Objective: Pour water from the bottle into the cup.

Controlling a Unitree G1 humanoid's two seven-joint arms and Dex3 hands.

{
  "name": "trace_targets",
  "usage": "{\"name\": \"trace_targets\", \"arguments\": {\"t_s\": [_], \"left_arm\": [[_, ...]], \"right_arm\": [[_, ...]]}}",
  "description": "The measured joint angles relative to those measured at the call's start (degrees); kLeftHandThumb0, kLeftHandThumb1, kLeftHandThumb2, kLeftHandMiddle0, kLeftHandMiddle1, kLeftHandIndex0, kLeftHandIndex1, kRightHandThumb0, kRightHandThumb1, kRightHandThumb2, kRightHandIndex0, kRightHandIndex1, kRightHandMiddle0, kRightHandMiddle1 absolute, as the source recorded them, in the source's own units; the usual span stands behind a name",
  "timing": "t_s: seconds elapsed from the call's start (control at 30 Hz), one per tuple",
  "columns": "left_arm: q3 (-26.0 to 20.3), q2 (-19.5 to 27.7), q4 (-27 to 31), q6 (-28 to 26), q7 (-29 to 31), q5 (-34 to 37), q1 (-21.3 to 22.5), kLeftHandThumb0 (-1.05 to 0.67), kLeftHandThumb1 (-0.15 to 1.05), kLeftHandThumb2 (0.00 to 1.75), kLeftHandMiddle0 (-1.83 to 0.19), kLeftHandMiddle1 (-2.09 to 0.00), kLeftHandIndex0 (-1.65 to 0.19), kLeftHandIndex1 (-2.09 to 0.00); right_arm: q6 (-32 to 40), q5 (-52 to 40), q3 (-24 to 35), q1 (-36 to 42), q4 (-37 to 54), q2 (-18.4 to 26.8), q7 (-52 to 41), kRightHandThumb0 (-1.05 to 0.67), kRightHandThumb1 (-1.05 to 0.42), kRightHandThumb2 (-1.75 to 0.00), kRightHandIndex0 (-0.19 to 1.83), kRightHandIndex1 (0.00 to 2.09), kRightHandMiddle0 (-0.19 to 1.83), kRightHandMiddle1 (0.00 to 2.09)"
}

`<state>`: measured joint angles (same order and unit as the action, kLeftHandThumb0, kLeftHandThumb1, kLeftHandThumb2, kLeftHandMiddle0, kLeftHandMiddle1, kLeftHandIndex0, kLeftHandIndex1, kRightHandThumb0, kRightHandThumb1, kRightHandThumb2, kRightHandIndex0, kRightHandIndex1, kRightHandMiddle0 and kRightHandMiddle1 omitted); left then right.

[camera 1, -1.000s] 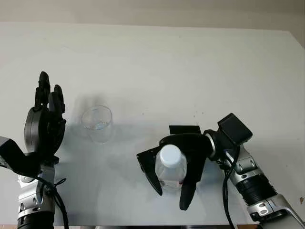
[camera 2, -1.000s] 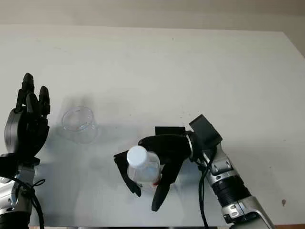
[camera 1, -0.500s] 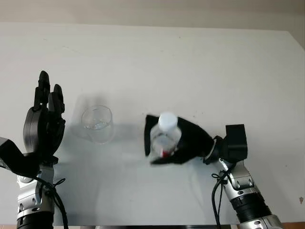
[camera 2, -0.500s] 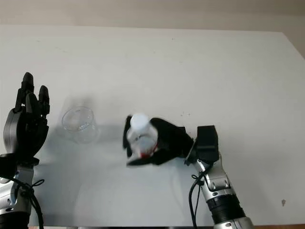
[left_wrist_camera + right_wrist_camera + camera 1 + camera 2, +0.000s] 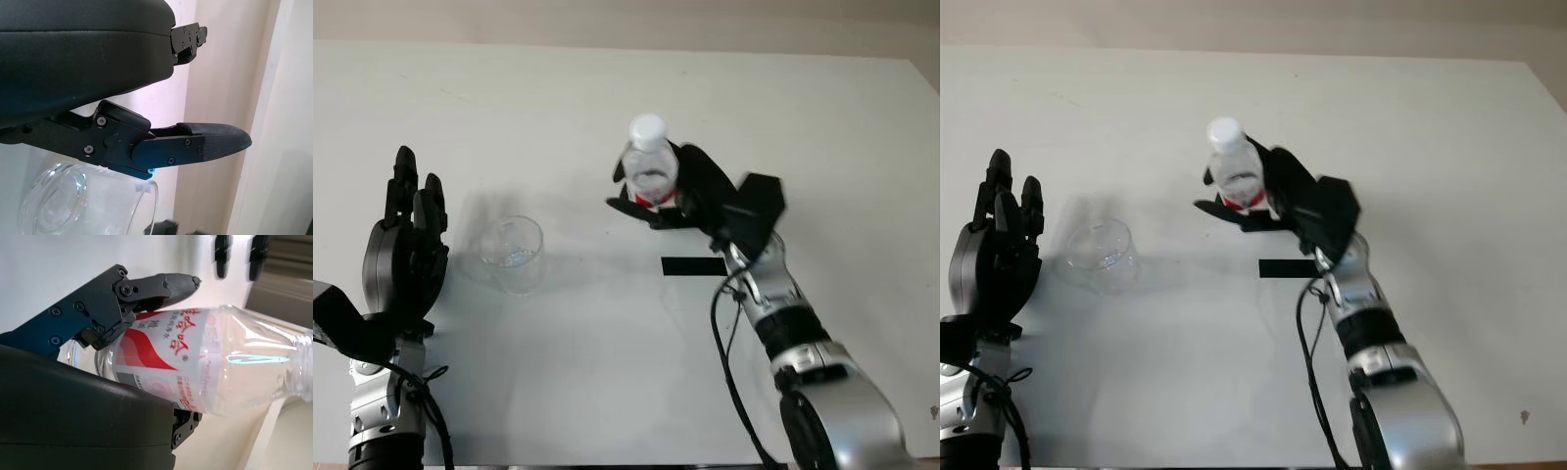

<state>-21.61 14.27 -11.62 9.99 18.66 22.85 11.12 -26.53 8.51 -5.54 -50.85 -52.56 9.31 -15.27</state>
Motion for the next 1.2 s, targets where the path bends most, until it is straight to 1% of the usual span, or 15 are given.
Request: {"name": "trace_targets", "arguments": {"t_s": [0.13,0.27,0.43,0.6,0.77,1.03,1.13,1.2], "left_arm": [[0.04,0.00,-0.04,0.02,-0.17,0.01,0.11,-0.76,1.05,0.50,0.17,-0.05,0.17,-0.05],[0.03,0.00,-0.12,0.06,-0.14,0.02,0.22,-0.77,1.05,0.51,0.17,-0.05,0.17,-0.05],[0.02,-0.01,-0.15,0.07,-0.39,0.02,0.30,-0.77,1.05,0.51,0.17,-0.05,0.17,-0.05],[0.03,-0.04,-0.17,0.29,-0.30,0.04,0.33,-0.76,1.05,0.52,0.17,-0.05,0.17,-0.05],[0.04,-0.10,-0.17,0.37,-0.30,0.04,0.33,-0.76,1.05,0.53,0.18,-0.05,0.18,-0.05],[0.08,-0.26,-0.17,0.41,-0.32,0.14,0.38,-0.76,1.05,0.52,0.18,-0.05,0.18,-0.05],[0.09,-0.29,-0.17,0.41,-0.30,0.27,0.39,-0.75,1.05,0.52,0.18,-0.05,0.18,-0.05],[0.10,-0.30,-0.17,0.41,-0.31,0.49,0.39,-0.76,1.05,0.51,0.18,-0.06,0.17,-0.06]], "right_arm": [[-1.32,4.84,-2.04,-6.77,-6.58,0.27,4.90,-0.29,-1.05,-0.42,1.12,2.09,0.80,2.09],[-3.81,9.46,-4.91,-10.92,-11.45,0.21,9.83,-0.30,-1.05,-0.37,1.04,2.09,0.71,2.09],[-4.78,17.87,-10.42,-14.27,-15.16,-0.21,19.57,-0.34,-1.05,-0.34,1.02,2.09,0.68,2.09],[-5.10,23.11,-14.49,-15.33,-15.99,-0.94,26.34,-0.34,-1.05,-0.29,1.04,2.09,0.67,2.09],[-5.73,28.75,-18.85,-17.17,-17.03,-0.98,34.30,-0.34,-1.05,-0.25,1.14,2.09,0.73,2.09],[-6.35,33.81,-23.36,-19.41,-17.67,-0.97,40.63,-0.36,-1.05,-0.25,1.16,2.09,0.71,2.09],[-6.31,36.29,-25.46,-19.81,-17.86,-0.91,43.72,-0.35,-1.05,-0.23,1.16,2.09,0.72,2.09],[-5.63,39.39,-27.89,-20.52,-18.01,-0.69,47.52,-0.37,-1.05,-0.23,1.16,2.09,0.72,2.09]]}}
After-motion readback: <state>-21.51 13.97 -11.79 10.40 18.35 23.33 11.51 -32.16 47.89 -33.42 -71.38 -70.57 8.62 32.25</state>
